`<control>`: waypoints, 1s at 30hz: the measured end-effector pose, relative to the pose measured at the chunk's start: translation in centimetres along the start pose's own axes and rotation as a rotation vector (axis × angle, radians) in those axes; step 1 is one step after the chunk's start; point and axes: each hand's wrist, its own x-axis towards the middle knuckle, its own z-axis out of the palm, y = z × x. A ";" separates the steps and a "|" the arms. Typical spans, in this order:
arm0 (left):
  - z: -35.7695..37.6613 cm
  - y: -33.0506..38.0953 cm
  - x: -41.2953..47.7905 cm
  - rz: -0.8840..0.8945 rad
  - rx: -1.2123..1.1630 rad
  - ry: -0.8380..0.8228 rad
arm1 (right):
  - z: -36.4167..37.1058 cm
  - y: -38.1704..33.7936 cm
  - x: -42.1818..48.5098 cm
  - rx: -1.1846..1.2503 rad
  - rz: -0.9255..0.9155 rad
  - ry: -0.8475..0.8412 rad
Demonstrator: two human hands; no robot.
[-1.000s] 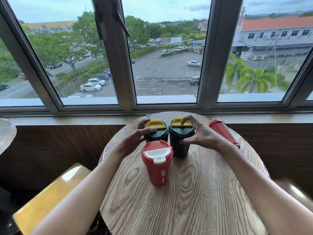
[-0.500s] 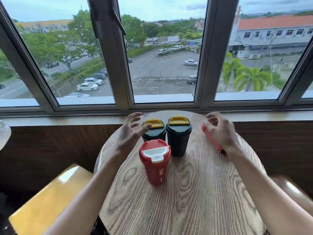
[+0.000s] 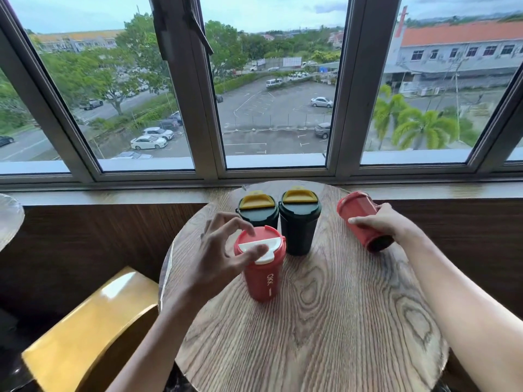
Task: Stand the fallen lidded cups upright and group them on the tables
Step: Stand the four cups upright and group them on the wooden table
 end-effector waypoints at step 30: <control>2.8 -1.9 -2.4 0.081 -0.184 0.156 | 10.3 2.1 -18.2 0.599 -0.492 0.261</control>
